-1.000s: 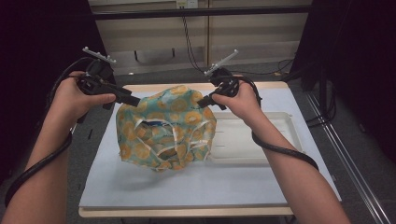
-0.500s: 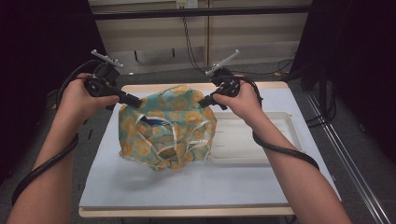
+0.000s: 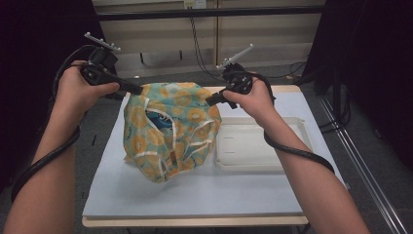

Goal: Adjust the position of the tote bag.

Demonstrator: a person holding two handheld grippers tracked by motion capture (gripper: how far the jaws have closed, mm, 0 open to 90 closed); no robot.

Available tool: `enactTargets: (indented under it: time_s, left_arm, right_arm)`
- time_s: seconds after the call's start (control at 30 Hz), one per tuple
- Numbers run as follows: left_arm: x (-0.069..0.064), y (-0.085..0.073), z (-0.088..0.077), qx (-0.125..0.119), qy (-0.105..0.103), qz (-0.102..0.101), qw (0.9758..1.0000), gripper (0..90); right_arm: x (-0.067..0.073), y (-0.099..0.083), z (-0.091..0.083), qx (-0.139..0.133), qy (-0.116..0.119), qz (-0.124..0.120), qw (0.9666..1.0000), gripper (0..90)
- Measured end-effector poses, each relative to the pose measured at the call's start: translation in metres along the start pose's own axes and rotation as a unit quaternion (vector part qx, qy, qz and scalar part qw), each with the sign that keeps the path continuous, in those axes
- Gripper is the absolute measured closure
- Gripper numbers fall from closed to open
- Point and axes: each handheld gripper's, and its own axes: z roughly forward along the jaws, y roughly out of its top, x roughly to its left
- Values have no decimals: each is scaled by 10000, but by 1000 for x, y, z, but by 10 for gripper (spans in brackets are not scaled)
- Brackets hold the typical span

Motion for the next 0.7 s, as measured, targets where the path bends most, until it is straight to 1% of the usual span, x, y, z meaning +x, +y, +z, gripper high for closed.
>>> enactTargets:
  time_s: [0.03,0.07,0.1,0.13,0.17,0.2,0.23,0.27,0.3,0.33,0.37,0.4,0.43,0.47,0.5,0.6,0.7]
  left_arm:
    - [2,0,2,12,25,-78,10000,900]
    - [6,0,4,100,22,-23,9999,900]
    - [8,-1,8,99,30,-109,9999,900]
    - [11,-2,12,186,29,-107,9998,900]
    - [12,-4,16,204,27,-171,9996,900]
    - [15,-6,20,286,-14,-139,9995,900]
    - [18,-8,25,372,-63,-150,9992,900]
    - [20,-10,29,389,-88,-195,9990,900]
    - [21,-12,34,410,-130,-301,9986,900]
    - [23,-15,38,490,-176,-301,9982,900]
    - [25,-17,43,472,-197,-380,9980,900]
    - [27,-20,47,522,-267,-400,9975,900]
    - [27,-22,52,534,-320,-471,9969,900]
    - [29,-25,56,583,-415,-422,9965,900]
    - [29,-27,60,582,-447,-467,9962,900]
    - [30,-31,65,631,-468,-505,9956,900]
    - [30,-35,67,552,-486,-608,9954,890]
  right_arm:
    - [0,2,-1,-20,-17,7,10000,878]
    - [-1,4,-1,-46,-29,7,10000,878]
    - [-1,5,-1,-56,-30,33,10000,878]
    - [-3,6,-1,-55,-50,35,10000,878]
    - [-4,7,0,-62,-65,54,9999,877]
    - [-6,7,1,-68,-66,59,9999,877]
    - [-6,7,2,-59,-79,92,9999,877]
    - [-8,7,4,-58,-78,98,9999,876]
    - [-9,6,5,-57,-93,124,9999,876]
    - [-10,6,6,-45,-83,126,9999,875]
    - [-11,5,8,-44,-81,127,9999,874]
    - [-11,4,9,-23,-85,161,9998,869]
    - [-12,3,11,17,-96,123,9999,869]
    - [-13,1,12,60,-101,84,9999,869]
    - [-14,0,14,97,-114,113,9998,868]
    - [-17,-6,19,204,-143,124,9996,872]
    - [-19,-12,23,277,-131,138,9994,874]
